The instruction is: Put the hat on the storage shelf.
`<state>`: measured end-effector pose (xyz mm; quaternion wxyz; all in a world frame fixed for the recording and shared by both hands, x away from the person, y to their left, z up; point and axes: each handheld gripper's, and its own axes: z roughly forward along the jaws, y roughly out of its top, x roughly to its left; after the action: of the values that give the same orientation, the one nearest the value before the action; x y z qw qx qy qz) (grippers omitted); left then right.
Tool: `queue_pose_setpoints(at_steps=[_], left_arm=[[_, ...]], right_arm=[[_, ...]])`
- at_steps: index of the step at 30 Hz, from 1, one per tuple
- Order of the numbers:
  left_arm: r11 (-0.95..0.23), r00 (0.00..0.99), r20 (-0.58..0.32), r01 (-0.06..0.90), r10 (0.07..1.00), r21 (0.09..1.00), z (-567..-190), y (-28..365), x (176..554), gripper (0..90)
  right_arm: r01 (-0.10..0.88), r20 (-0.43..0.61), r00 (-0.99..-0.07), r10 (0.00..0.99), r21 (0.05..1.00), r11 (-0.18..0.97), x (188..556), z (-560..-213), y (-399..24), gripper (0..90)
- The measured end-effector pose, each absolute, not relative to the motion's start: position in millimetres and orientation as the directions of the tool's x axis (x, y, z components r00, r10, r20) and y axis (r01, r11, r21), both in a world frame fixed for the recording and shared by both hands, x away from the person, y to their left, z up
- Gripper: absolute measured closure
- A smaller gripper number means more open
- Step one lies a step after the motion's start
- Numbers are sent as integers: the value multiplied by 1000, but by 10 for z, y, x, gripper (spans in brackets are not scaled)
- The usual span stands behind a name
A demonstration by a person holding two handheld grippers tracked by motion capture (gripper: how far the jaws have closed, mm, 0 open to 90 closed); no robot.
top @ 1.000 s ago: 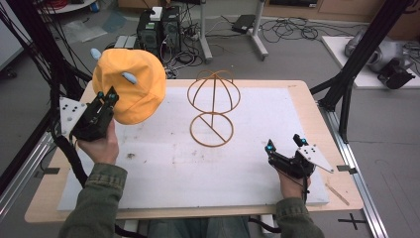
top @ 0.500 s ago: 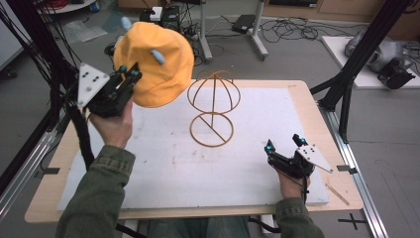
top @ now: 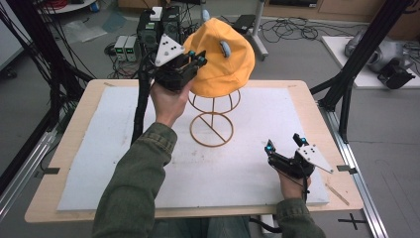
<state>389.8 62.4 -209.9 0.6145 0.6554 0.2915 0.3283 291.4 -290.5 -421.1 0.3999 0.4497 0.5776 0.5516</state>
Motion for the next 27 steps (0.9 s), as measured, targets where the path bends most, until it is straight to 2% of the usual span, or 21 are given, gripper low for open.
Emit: queue_pose_setpoints(at_steps=[11,23,24,25,26,27], left_arm=[[-132,619,72,50,782,990,-2430,595,3926,867],[-103,623,37,70,781,992,-2535,641,3937,863],[-96,625,36,63,780,993,-2531,643,3930,848],[-90,622,36,56,782,994,-2520,650,3921,597],[-80,616,30,53,787,995,-2512,653,3913,597],[-69,615,26,47,788,996,-2498,669,3903,508]], right_arm=[[75,46,-268,962,997,-26,2905,-4194,-2941,58],[69,32,-266,963,998,-14,2925,-4195,-2932,58],[70,35,-265,964,997,-17,2926,-4196,-2932,58],[69,35,-265,964,997,-17,2927,-4196,-2933,58],[70,36,-265,964,997,-18,2928,-4196,-2932,58],[69,34,-265,964,997,-16,2928,-4196,-2931,58]])
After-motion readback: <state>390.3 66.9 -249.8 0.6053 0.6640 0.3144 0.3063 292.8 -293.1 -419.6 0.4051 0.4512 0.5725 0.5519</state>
